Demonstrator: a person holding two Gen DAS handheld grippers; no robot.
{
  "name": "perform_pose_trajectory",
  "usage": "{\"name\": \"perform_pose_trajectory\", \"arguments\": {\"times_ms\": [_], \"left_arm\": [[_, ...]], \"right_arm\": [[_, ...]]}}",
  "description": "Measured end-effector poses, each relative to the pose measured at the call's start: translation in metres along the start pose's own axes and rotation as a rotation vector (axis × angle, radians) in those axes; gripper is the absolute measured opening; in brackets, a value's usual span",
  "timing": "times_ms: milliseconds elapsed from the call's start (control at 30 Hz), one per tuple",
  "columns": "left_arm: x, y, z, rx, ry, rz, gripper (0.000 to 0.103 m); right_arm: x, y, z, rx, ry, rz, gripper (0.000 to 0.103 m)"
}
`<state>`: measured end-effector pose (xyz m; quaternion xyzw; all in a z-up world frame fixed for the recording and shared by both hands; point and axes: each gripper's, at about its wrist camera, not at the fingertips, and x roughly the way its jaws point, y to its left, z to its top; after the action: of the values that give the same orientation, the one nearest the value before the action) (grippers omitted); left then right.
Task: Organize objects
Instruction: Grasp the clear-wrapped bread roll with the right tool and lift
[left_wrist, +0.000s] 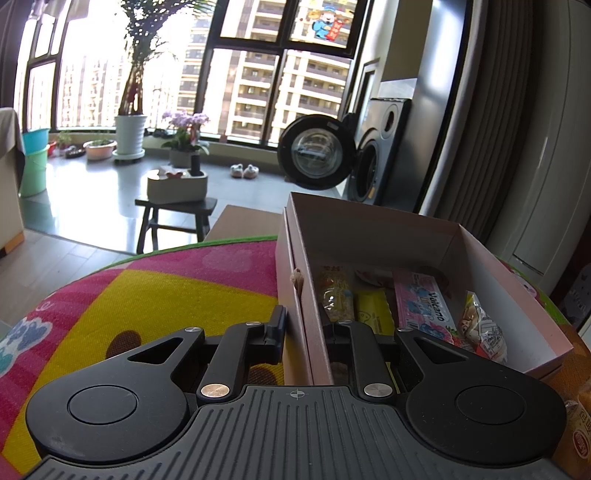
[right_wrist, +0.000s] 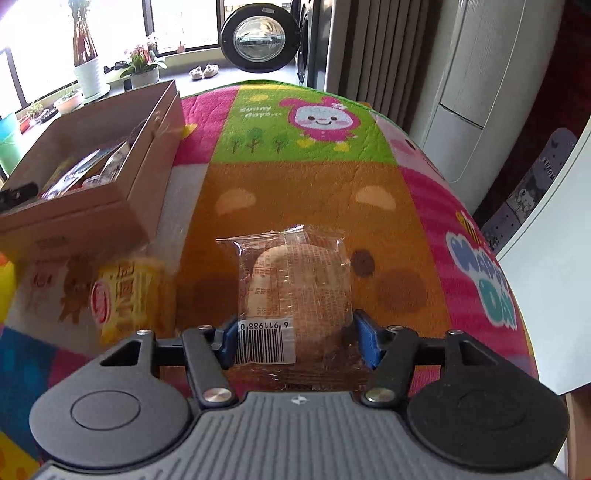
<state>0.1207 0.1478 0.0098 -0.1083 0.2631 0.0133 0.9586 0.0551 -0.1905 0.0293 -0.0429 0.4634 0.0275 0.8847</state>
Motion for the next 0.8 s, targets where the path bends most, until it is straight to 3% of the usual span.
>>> {"name": "perform_pose_trajectory", "arguments": {"times_ms": [167,400,600,800], "left_arm": [[0.000,0.000,0.000,0.000,0.000,0.000,0.018],[0.000,0.000,0.000,0.000,0.000,0.000,0.018],[0.000,0.000,0.000,0.000,-0.001,0.000,0.018],[-0.001,0.000,0.001,-0.002,0.000,-0.001,0.018]], "right_arm": [[-0.030,0.017,-0.037,-0.054,0.010,0.038,0.061],[-0.060,0.027,-0.063,-0.107,0.027,0.047,0.059],[-0.089,0.033,-0.057,-0.114,-0.033,0.046,0.055],[-0.121,0.051,-0.018,-0.165,-0.102,0.103,0.055]]}}
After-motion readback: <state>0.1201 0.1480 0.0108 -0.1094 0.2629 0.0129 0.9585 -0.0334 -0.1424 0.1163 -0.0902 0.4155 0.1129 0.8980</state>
